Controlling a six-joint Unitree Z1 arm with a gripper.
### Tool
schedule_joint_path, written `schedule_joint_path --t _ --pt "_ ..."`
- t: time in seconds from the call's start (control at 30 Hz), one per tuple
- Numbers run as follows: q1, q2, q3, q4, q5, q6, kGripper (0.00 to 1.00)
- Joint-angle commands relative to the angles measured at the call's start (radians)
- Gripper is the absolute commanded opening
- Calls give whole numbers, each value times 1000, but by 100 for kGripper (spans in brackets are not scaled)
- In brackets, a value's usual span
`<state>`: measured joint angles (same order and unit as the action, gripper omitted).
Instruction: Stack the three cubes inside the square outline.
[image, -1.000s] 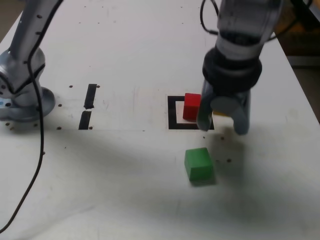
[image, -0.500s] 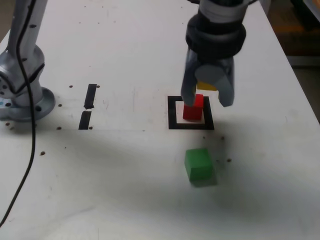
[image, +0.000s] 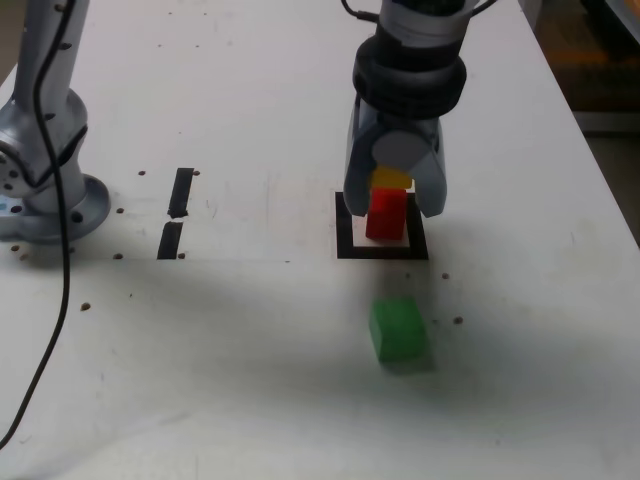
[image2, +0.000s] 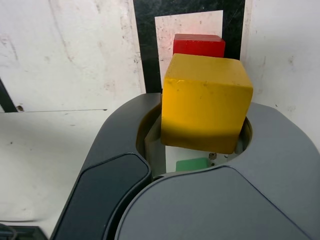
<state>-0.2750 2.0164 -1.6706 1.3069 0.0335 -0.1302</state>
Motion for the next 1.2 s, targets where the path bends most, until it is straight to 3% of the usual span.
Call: schedule_joint_path --t 0.0,0.23,1.17 --pt "4 1 18 -25 -9 6 21" --pt "10 6 71 -88 -26 11 21" --pt "32 5 128 -140 -19 23 26"
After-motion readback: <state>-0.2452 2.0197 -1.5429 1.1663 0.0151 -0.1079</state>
